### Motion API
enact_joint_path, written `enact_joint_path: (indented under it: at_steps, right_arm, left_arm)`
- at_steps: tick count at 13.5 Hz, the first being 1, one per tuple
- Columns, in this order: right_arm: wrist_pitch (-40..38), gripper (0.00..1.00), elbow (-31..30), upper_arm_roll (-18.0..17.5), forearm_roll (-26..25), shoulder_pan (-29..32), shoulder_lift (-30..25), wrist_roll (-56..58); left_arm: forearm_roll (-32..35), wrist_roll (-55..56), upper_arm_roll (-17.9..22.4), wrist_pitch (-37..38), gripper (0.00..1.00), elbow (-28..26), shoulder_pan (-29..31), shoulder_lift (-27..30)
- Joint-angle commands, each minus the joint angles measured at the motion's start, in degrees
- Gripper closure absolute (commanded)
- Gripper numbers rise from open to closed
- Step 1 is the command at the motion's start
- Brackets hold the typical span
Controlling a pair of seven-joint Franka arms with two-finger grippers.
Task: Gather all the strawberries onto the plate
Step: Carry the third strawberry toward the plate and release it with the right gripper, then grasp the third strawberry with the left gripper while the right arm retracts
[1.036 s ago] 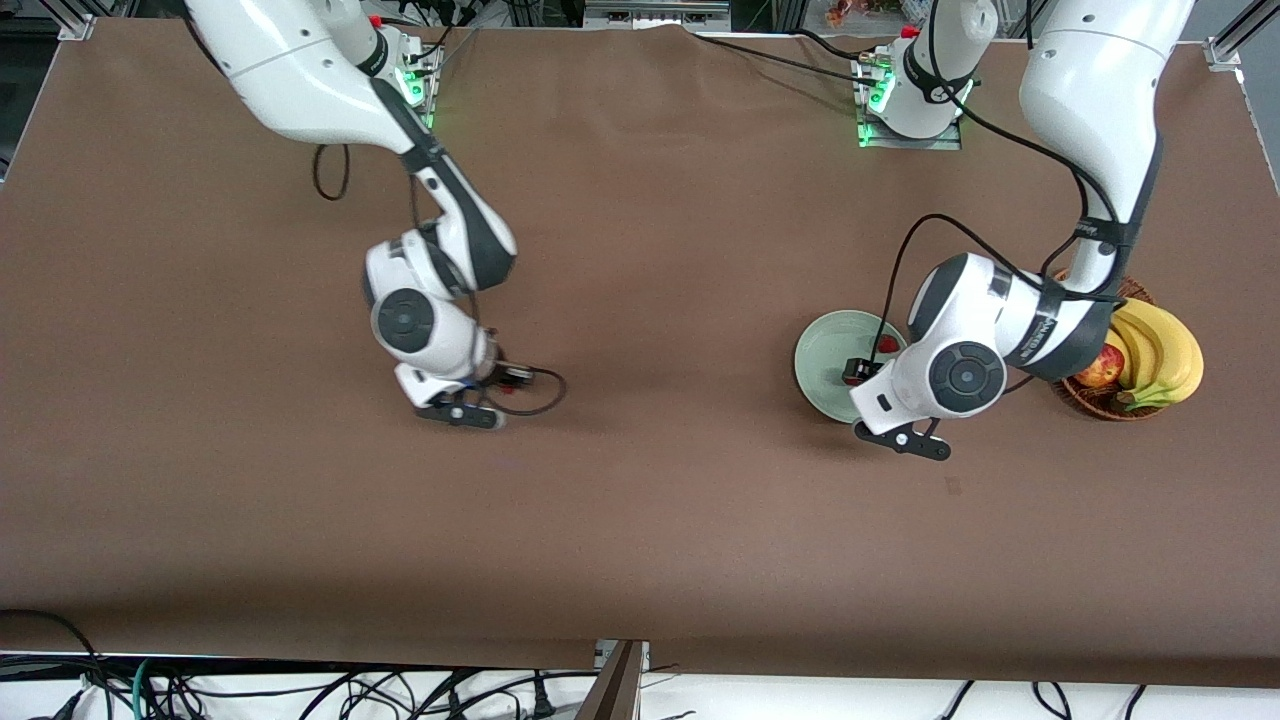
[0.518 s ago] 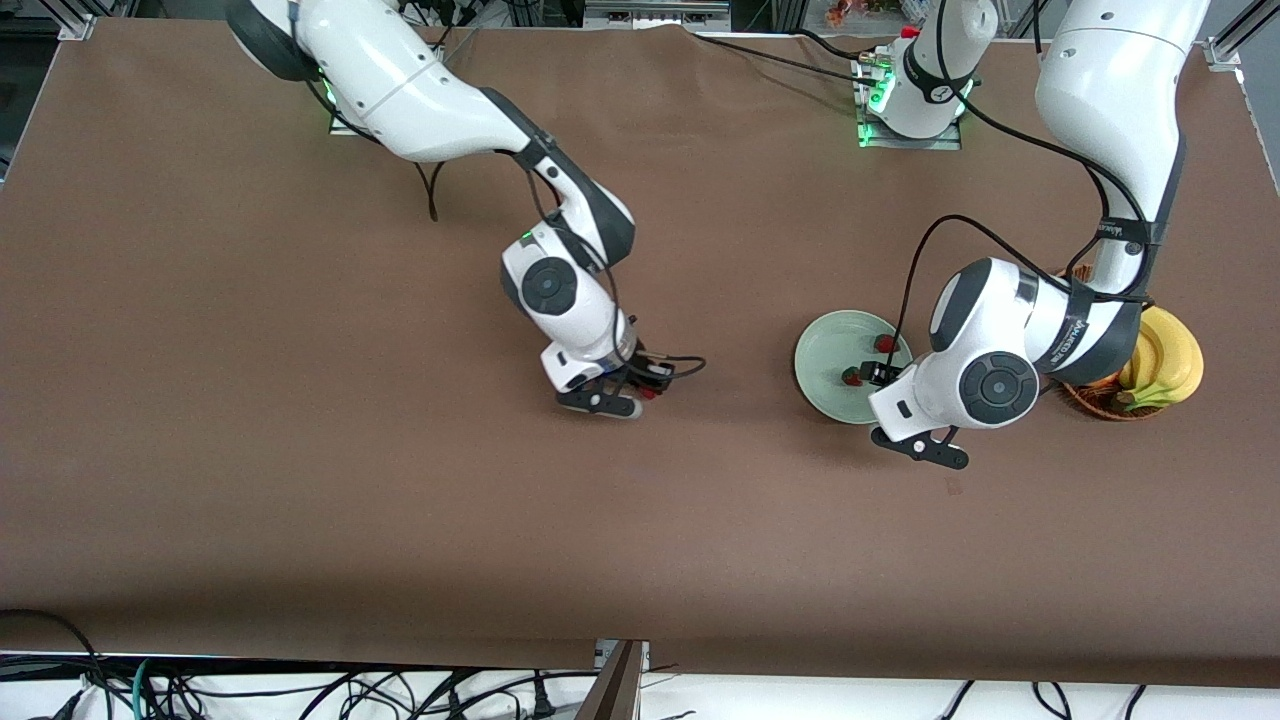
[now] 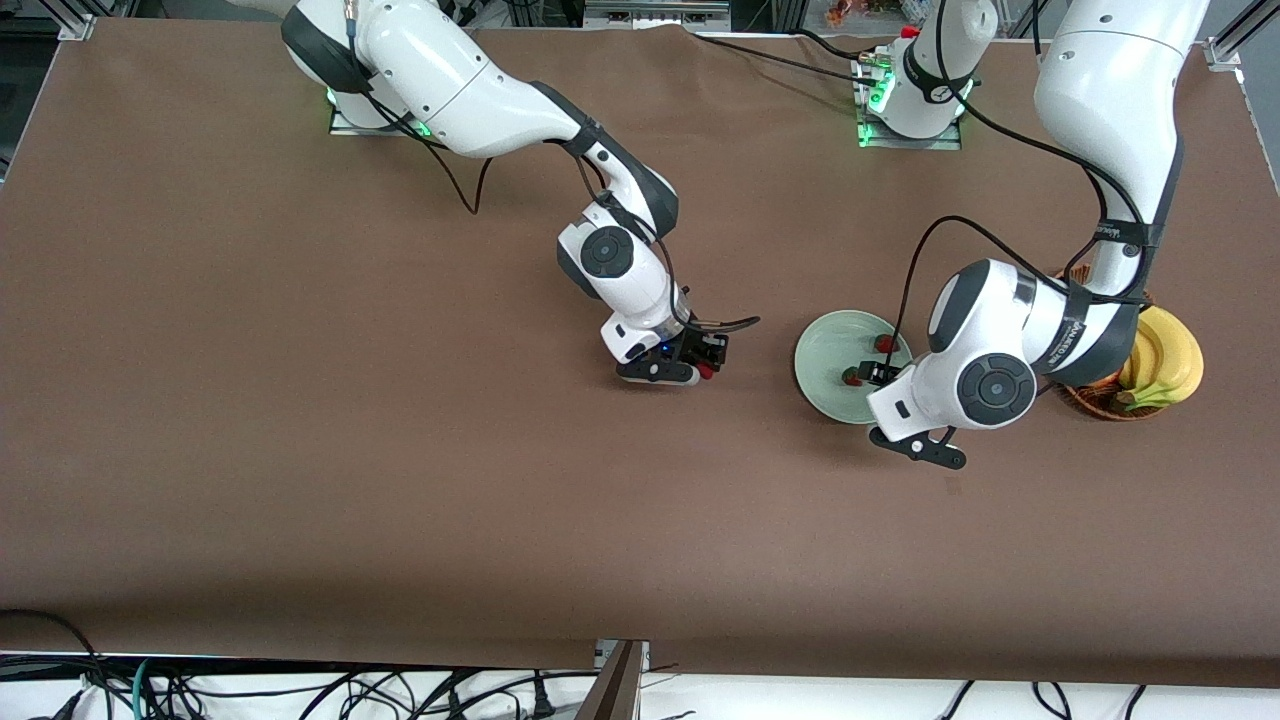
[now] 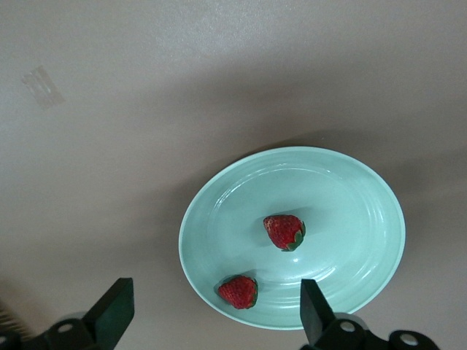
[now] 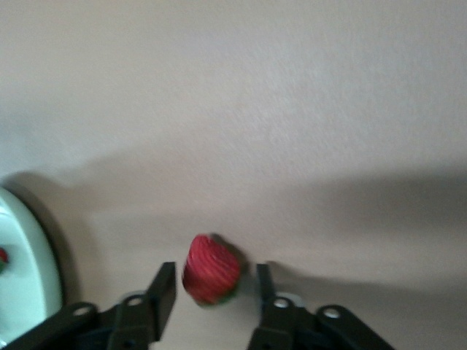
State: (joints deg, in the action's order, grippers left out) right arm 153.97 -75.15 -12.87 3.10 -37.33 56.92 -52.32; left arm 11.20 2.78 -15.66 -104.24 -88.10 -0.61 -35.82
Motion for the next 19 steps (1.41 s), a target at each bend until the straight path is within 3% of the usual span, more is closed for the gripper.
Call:
enact_joint_path:
  at_steps: [1,5,10,13,16,19]
  right_arm:
    - [-8.6,0.00,0.4,-0.9,0.1,4.5,-5.9,0.9]
    - [-27.7,0.00,-0.8,-0.9,0.2,13.9,-17.7,14.1]
    - [-42.2,0.00,-8.8,-0.3,-1.4,25.6,-32.3,29.4]
    - [-49.1,0.00,-13.1,6.0,-1.5,27.9,-39.8,43.4]
    - [-55.4,0.00,-13.2,12.0,-1.5,28.7,-44.5,51.6]
    - [-60.2,0.00,-13.6,13.2,-1.5,30.8,-48.6,53.6]
  left_arm:
    - [-1.0,-1.6,-0.6,1.1,0.00,0.7,0.6,-0.1]
    - [-5.0,2.2,-0.8,1.0,0.00,0.7,-1.1,-0.1]
    - [-6.2,21.3,-0.7,-2.5,0.00,3.4,-11.5,-3.5]
    - [-7.1,35.7,-0.7,-8.3,0.00,4.2,-16.2,-5.6]
    - [-6.4,48.0,-0.6,-15.2,0.00,4.2,-19.9,-7.5]
    - [-6.0,54.5,-0.2,-20.9,0.00,3.4,-21.3,-8.7]
